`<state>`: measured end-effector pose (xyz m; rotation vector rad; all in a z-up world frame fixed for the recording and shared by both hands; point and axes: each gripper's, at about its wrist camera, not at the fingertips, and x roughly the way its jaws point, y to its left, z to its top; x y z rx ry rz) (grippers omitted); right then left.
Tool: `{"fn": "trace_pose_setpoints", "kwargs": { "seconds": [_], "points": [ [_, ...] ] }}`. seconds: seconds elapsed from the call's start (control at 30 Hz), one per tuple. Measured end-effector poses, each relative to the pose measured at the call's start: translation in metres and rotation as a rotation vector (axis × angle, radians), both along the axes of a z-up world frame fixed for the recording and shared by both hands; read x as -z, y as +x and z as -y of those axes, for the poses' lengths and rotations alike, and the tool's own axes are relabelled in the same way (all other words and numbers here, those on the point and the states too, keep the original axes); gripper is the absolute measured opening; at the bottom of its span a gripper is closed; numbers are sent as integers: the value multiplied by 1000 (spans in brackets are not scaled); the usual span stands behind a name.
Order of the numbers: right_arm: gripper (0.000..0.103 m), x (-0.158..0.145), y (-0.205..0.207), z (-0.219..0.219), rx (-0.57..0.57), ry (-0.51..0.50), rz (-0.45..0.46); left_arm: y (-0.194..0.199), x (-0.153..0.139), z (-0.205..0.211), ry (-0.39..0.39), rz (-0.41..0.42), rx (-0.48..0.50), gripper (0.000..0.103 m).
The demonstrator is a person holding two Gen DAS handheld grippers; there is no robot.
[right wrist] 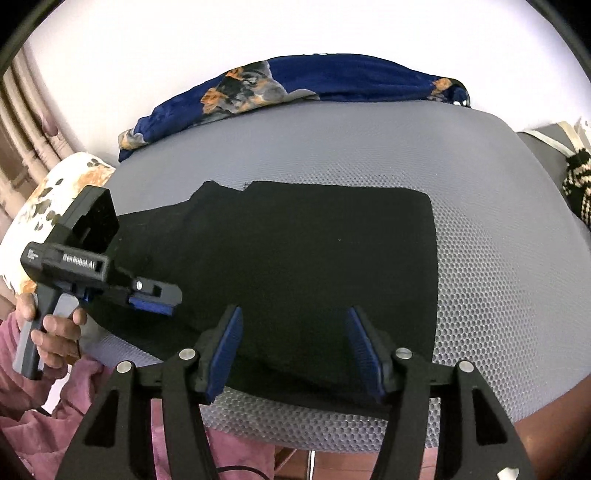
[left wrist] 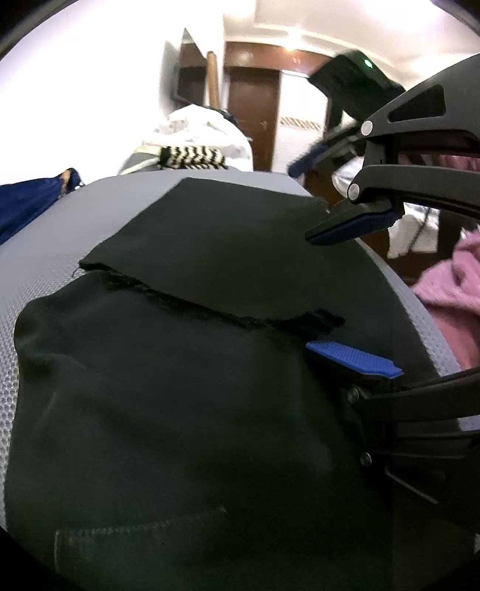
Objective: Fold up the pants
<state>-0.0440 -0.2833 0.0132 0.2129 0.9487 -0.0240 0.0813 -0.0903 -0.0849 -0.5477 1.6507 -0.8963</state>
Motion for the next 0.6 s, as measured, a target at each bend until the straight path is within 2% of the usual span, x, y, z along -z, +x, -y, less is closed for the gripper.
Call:
{"fn": "trace_pose_setpoints", "kwargs": {
  "seconds": [0.2, 0.27, 0.3, 0.33, 0.37, 0.47, 0.6],
  "points": [
    [56, 8, 3, 13, 40, 38, -2, 6, 2, 18, -31, -10, -7, 54],
    [56, 10, 3, 19, 60, 48, -2, 6, -1, 24, -13, 37, -15, 36],
    [56, 11, 3, 22, 70, 50, -2, 5, -1, 27, 4, 66, -9, 31],
    [56, 12, 3, 25, 82, 51, -2, 4, -2, 28, 20, 97, -1, 16],
    [56, 13, 3, 29, 95, 55, -2, 1, -5, 29, 27, 141, 12, 5],
    [56, 17, 3, 39, 129, 64, -10, -5, -11, 27, 37, 176, 5, 4],
    [56, 24, 3, 47, 160, 70, -37, -17, -40, 12, 1, 264, -7, 4]
  ]
}}
